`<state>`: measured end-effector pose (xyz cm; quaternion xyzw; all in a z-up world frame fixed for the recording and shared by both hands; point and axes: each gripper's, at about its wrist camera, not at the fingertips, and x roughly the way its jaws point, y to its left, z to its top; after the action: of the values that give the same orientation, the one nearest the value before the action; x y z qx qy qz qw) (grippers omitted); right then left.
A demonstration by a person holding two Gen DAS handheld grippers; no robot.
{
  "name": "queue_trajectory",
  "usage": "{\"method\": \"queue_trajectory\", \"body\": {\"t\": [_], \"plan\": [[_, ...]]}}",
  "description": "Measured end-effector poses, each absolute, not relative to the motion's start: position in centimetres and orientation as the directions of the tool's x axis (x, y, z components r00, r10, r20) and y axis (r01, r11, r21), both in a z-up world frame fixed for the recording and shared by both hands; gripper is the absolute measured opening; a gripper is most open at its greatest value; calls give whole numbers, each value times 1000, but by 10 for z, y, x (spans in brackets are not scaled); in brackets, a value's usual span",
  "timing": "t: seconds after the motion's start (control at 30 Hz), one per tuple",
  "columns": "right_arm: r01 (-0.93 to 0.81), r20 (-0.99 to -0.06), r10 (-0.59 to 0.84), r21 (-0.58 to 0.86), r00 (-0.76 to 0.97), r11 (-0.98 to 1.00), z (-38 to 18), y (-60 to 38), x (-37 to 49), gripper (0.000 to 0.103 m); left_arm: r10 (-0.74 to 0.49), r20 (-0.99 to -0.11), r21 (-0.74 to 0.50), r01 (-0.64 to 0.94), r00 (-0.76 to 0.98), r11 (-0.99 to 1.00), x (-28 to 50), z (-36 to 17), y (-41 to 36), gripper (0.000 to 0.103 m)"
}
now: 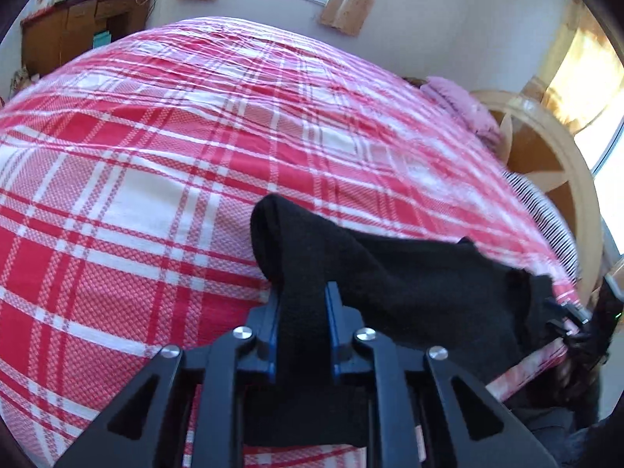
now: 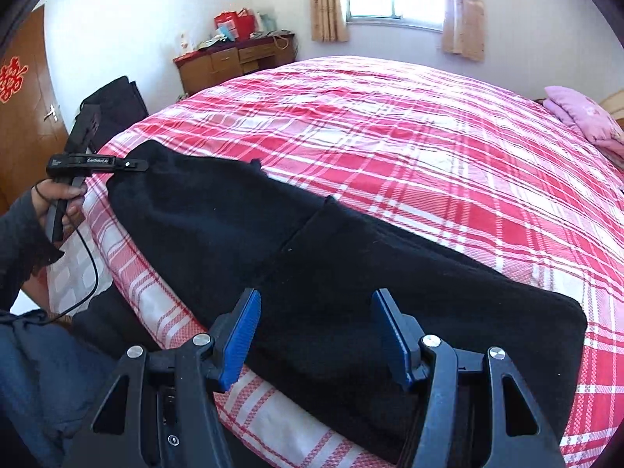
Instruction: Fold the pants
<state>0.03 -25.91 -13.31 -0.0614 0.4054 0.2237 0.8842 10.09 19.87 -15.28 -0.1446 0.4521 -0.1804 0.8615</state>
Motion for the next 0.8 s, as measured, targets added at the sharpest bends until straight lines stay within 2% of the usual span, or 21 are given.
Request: {"method": "queue_trajectory", "body": {"t": [0.23,0.43,0.8], "plan": [[-408,-724,334,79,604,909,-123,-271,2,61,-552,-615,-545,203,563,814,94,-122,203,19],[-331,-735,279,79,618,940,-119,-290,2,61,-590,-558,-538,287,583,793,87,-90,174,18],[-170,-742,244,176,624,970,-119,-350,0,61,-710,-478,-519,486,517,703,88,-36,83,18]]}}
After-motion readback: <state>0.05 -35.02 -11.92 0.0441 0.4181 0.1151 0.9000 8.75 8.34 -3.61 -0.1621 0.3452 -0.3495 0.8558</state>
